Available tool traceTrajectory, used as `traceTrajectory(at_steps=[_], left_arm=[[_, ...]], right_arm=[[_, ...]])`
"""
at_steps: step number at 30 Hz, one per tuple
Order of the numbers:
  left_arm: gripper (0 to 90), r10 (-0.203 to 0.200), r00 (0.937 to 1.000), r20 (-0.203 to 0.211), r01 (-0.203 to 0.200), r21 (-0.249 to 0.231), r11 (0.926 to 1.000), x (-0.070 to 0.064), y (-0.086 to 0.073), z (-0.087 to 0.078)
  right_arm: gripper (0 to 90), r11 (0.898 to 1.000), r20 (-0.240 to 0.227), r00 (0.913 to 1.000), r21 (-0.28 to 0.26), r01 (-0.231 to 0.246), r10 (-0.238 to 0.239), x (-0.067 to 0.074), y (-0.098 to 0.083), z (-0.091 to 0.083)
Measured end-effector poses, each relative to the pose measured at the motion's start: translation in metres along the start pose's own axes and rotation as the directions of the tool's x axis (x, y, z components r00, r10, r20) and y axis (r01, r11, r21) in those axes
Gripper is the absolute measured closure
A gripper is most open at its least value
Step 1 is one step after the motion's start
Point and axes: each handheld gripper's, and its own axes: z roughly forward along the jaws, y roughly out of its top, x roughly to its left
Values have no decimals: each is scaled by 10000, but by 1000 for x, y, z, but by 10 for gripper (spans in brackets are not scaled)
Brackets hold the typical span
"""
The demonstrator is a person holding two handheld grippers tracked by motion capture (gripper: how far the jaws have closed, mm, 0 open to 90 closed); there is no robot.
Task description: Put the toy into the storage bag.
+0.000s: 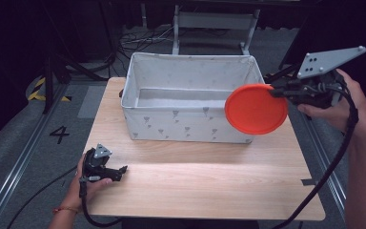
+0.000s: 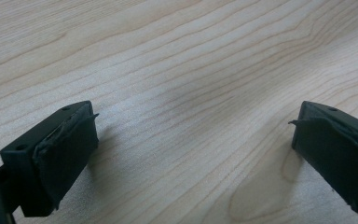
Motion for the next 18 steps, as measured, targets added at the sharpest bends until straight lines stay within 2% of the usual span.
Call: traceTrajectory(at_steps=[2,8,18], left_arm=[[6,0,10000,0,0,-2,10000,0,0,0],[5,-12,10000,-10,12,12,10000,0,0,0],[5,-15,10000,1,15,4,10000,0,0,0]], right_arm=[[830,10000,35,10000,47,22,-22,-2,2,1],[831,9996,-14,9996,44,-276,276,-28,15,14],[830,9988,487,9977,53,-481,478,-54,30,33]])
